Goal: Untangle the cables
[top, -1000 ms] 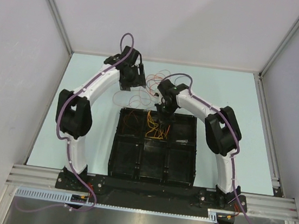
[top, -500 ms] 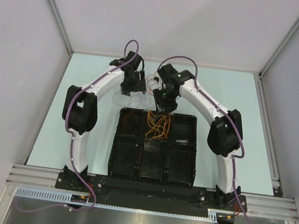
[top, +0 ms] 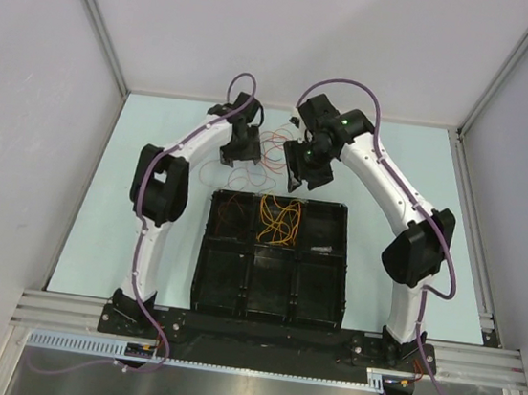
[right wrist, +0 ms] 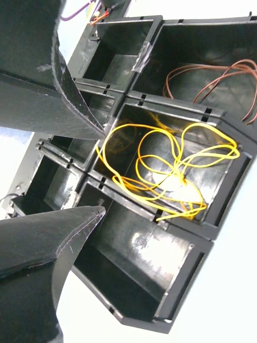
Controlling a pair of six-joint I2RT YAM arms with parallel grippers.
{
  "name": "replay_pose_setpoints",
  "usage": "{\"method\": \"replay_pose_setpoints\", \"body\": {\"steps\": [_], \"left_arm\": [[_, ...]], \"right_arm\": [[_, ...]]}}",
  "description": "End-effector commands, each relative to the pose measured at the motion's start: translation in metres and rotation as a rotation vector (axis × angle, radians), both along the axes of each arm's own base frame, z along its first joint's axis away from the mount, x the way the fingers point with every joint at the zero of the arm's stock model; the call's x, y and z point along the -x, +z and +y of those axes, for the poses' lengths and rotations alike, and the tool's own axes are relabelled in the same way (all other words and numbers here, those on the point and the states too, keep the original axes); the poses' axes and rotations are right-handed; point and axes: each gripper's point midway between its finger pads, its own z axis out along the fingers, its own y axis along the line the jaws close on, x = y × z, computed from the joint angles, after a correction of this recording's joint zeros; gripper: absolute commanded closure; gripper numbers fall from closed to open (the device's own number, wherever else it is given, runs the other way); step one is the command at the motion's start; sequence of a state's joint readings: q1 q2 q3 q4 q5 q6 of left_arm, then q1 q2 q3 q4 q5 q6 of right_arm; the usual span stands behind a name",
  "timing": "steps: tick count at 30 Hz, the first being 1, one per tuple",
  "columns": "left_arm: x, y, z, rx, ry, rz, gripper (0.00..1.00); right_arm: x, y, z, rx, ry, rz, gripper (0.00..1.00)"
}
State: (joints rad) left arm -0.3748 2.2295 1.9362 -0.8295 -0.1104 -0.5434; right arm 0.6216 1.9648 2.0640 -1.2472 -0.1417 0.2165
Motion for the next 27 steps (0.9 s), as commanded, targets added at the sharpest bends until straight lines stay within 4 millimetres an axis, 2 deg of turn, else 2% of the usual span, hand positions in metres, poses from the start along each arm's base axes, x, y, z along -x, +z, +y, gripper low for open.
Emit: {"method": "replay_pose_setpoints", "body": {"steps": [1, 9, 15, 18, 19, 21, 22, 27], "left_arm": [[-0.01, 0.0, -0.002, -0.03, 0.035, -0.021, 0.3], [-0.003, -0.017, -0.006, -0.009, 0.125, 0.039, 0.32], [-0.015, -0.02, -0.009, -0.002, 0.148, 0.019, 0.34], [-0.02, -0.028, -0.009, -0.013, 0.15, 0.027, 0.39], [-0.019, -0.034, -0.008, -0.023, 0.15, 0.039, 0.44], [-0.02, -0.037, -0.008, -0.027, 0.154, 0.044, 0.49], [-0.02, -0.038, -0.007, -0.032, 0.158, 0.044, 0.56], [-0.021, -0.043, -0.002, -0.052, 0.16, 0.046, 0.77]], "right_arm": [[0.008, 0.028, -0.016, -0.004, -0.035, -0.045, 0.43], [0.008, 0.024, -0.025, 0.006, -0.05, -0.032, 0.43], [0.006, 0.024, -0.026, 0.008, -0.041, -0.027, 0.43], [0.006, 0.023, -0.027, 0.008, -0.043, -0.025, 0.43], [0.007, 0.023, -0.028, 0.01, -0.045, -0.023, 0.43], [0.006, 0.023, -0.03, 0.012, -0.048, -0.021, 0.43], [0.005, 0.023, -0.031, 0.011, -0.053, -0.022, 0.43], [0.005, 0.023, -0.035, 0.008, -0.064, -0.016, 0.43]]}}
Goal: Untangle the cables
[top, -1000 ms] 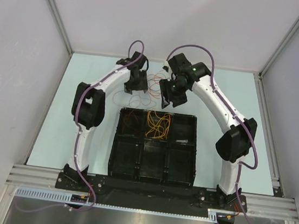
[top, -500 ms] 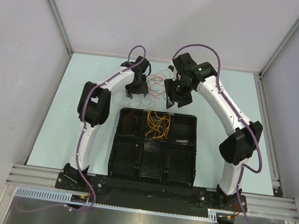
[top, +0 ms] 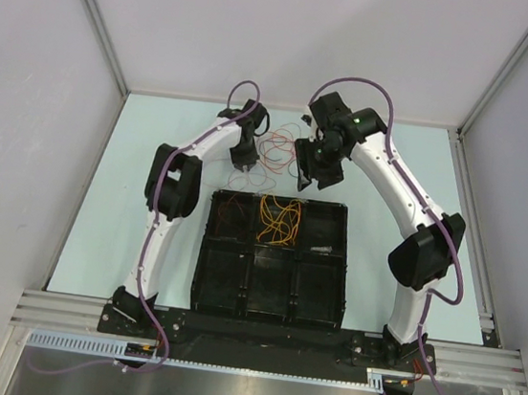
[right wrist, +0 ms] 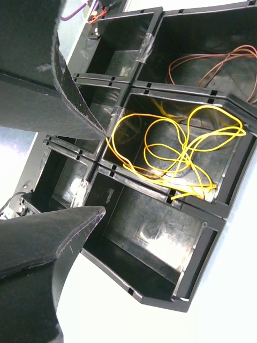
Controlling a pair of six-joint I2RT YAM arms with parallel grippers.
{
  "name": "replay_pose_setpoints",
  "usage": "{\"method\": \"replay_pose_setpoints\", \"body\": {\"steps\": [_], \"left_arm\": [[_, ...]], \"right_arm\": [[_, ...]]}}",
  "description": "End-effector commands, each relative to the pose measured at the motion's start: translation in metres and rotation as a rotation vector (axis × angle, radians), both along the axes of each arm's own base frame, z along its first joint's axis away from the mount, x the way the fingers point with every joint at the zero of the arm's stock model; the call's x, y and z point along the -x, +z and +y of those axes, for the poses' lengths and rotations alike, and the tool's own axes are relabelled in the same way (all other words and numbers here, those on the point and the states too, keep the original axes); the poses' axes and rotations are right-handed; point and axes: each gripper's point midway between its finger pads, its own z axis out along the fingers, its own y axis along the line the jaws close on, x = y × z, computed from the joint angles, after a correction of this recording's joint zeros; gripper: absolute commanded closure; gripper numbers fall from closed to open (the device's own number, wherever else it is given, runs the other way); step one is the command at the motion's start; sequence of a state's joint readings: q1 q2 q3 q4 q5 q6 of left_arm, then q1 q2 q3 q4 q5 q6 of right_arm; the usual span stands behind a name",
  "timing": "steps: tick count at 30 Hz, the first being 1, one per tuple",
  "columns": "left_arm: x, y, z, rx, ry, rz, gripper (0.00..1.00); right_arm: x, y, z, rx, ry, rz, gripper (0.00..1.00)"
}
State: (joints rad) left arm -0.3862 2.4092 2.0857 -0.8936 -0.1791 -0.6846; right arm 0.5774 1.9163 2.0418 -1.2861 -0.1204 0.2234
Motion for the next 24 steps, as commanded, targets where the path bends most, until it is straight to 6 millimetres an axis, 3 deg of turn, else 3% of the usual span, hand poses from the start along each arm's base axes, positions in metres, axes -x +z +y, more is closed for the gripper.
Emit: {"method": "replay_pose_setpoints", "body": {"steps": [1, 3, 5, 8, 17, 18, 19, 22, 24], "left_arm": [[-0.008, 0.001, 0.003, -0.015, 0.016, -0.016, 0.87], [-0.01, 0.001, 0.004, -0.01, 0.018, -0.017, 1.0], [-0.013, 0.005, 0.004, -0.004, 0.016, -0.03, 1.0], [-0.019, 0.027, 0.001, 0.018, 0.009, -0.08, 1.0], [-0.024, 0.15, -0.002, 0.115, 0.001, -0.312, 0.99], [-0.023, 0.16, -0.003, 0.125, -0.002, -0.328, 1.0], [-0.019, 0.184, -0.002, 0.145, -0.006, -0.372, 1.0], [-0.013, 0.215, -0.002, 0.176, -0.018, -0.425, 1.0], [-0.004, 0.247, -0.003, 0.21, -0.042, -0.477, 1.0]], "right_arm": [[0.004, 0.013, -0.01, -0.011, -0.006, -0.015, 0.43], [0.003, 0.014, -0.01, -0.016, -0.009, -0.016, 0.43], [0.004, 0.015, -0.009, -0.02, -0.008, -0.017, 0.43], [0.003, 0.017, -0.008, -0.027, -0.006, -0.021, 0.43], [-0.005, 0.035, -0.002, -0.077, -0.016, -0.076, 0.44], [-0.007, 0.038, 0.0, -0.091, -0.016, -0.087, 0.44], [-0.007, 0.04, 0.001, -0.099, -0.018, -0.09, 0.44], [-0.007, 0.049, 0.005, -0.133, -0.022, -0.11, 0.44], [-0.008, 0.055, 0.008, -0.157, -0.025, -0.126, 0.44]]}}
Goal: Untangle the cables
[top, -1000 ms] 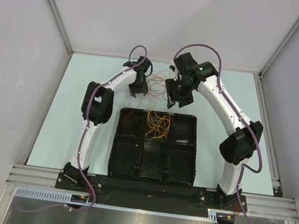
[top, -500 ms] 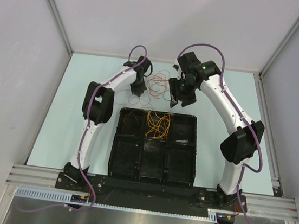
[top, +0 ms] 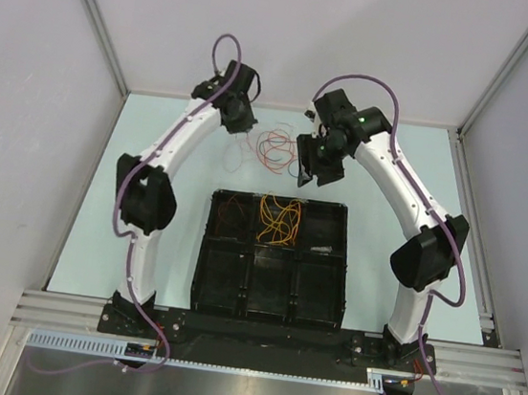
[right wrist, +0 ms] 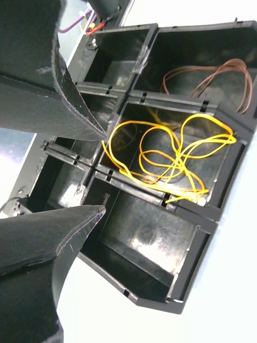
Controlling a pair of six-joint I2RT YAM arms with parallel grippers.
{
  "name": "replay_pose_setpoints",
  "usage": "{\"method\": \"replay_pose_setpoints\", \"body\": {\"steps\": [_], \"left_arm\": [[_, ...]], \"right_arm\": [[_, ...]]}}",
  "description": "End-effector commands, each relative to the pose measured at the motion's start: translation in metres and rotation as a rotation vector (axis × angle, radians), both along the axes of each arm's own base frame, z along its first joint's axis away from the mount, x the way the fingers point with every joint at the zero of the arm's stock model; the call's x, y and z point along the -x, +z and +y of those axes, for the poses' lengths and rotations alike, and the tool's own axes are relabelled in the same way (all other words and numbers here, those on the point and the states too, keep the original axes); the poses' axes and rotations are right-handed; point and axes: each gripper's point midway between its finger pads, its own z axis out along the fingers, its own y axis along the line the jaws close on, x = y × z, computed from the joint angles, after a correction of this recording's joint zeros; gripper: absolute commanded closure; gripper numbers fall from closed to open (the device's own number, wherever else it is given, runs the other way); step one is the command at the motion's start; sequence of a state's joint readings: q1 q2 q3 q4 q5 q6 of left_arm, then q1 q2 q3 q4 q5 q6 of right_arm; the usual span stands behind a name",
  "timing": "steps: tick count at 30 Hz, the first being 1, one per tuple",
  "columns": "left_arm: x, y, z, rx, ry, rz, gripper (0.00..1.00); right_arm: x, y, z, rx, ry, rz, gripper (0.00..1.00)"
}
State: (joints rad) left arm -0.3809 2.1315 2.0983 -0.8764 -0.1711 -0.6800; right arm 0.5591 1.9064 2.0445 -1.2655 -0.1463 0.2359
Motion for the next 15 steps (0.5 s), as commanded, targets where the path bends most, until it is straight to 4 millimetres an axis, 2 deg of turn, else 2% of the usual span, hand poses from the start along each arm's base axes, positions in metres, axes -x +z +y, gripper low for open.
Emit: {"method": "replay_pose_setpoints", "body": {"steps": [1, 2, 5, 6, 8, 9, 11, 12, 14, 15], "left_arm": [[0.011, 0.111, -0.002, 0.102, -0.054, -0.213, 1.0], [0.017, 0.129, -0.001, 0.116, -0.062, -0.242, 1.0], [0.031, 0.156, -0.001, 0.143, -0.094, -0.28, 1.0], [0.04, 0.175, 0.002, 0.154, -0.1, -0.314, 1.0], [0.051, 0.191, 0.005, 0.161, -0.108, -0.339, 1.0], [0.062, 0.209, 0.009, 0.17, -0.112, -0.373, 1.0], [0.076, 0.229, 0.011, 0.189, -0.132, -0.403, 1.0], [0.088, 0.246, 0.014, 0.2, -0.15, -0.437, 1.0], [0.103, 0.261, 0.014, 0.221, -0.179, -0.462, 0.99], [0.12, 0.275, 0.021, 0.231, -0.178, -0.485, 1.0]], "right_arm": [[-0.002, 0.051, 0.009, -0.125, -0.01, -0.121, 0.44], [-0.003, 0.056, 0.009, -0.138, -0.017, -0.134, 0.44], [-0.006, 0.066, 0.007, -0.155, -0.035, -0.166, 0.44], [-0.006, 0.073, 0.007, -0.17, -0.047, -0.185, 0.44], [-0.01, 0.079, 0.002, -0.182, -0.075, -0.205, 0.44], [-0.013, 0.085, 0.0, -0.196, -0.092, -0.221, 0.44], [-0.015, 0.088, -0.003, -0.217, -0.113, -0.229, 0.43], [-0.018, 0.092, -0.004, -0.235, -0.122, -0.248, 0.43], [-0.02, 0.093, -0.002, -0.261, -0.131, -0.25, 0.43], [-0.022, 0.093, -0.003, -0.268, -0.139, -0.248, 0.43]]}}
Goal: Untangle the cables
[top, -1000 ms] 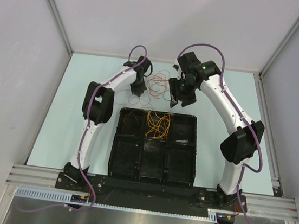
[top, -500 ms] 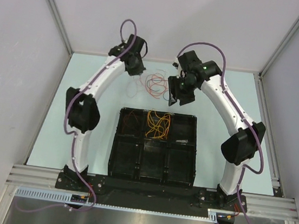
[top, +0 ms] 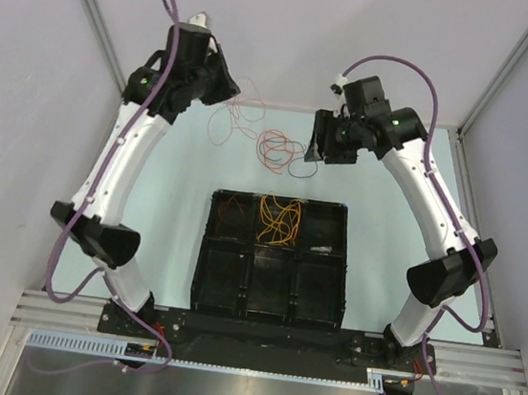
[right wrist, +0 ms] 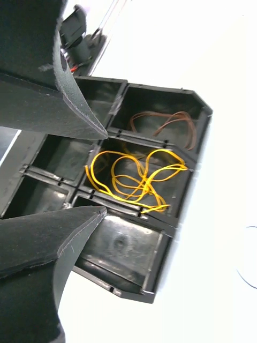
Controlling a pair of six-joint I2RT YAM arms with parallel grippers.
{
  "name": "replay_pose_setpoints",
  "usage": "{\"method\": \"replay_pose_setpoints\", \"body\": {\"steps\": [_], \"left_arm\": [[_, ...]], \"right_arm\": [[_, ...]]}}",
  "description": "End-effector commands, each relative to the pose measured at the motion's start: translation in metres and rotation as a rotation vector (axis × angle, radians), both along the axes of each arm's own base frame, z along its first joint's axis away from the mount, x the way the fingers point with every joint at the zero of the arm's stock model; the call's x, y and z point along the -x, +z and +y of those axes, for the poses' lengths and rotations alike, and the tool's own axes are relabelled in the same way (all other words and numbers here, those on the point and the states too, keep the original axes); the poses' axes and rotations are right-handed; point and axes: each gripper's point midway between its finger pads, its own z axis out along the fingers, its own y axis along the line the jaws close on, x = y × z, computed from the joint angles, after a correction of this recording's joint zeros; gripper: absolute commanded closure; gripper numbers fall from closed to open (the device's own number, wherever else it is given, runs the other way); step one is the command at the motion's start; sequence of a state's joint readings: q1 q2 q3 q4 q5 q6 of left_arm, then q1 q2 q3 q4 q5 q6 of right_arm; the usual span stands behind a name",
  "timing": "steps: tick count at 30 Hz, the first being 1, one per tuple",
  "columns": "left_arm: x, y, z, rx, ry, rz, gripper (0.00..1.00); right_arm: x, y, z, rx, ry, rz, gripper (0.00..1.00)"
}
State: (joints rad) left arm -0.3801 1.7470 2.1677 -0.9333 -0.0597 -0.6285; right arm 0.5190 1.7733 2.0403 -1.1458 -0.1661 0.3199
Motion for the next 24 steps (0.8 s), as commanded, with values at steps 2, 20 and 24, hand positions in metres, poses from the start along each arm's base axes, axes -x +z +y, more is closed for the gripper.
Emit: {"method": "replay_pose_setpoints", "body": {"steps": [2, 20, 24], "left_arm": [[0.067, 0.076, 0.018, 0.06, -0.054, -0.134, 1.0], [0.268, 0.006, 0.039, 0.199, -0.233, 0.155, 1.0], [0.294, -0.029, 0.043, 0.168, -0.266, 0.256, 1.0]], "right_arm": [[-0.008, 0.027, 0.003, -0.109, -0.037, -0.068, 0.42], [0.0, 0.027, 0.007, -0.155, -0.04, -0.037, 0.41], [0.002, 0.026, 0.011, -0.167, -0.03, -0.028, 0.41]]}}
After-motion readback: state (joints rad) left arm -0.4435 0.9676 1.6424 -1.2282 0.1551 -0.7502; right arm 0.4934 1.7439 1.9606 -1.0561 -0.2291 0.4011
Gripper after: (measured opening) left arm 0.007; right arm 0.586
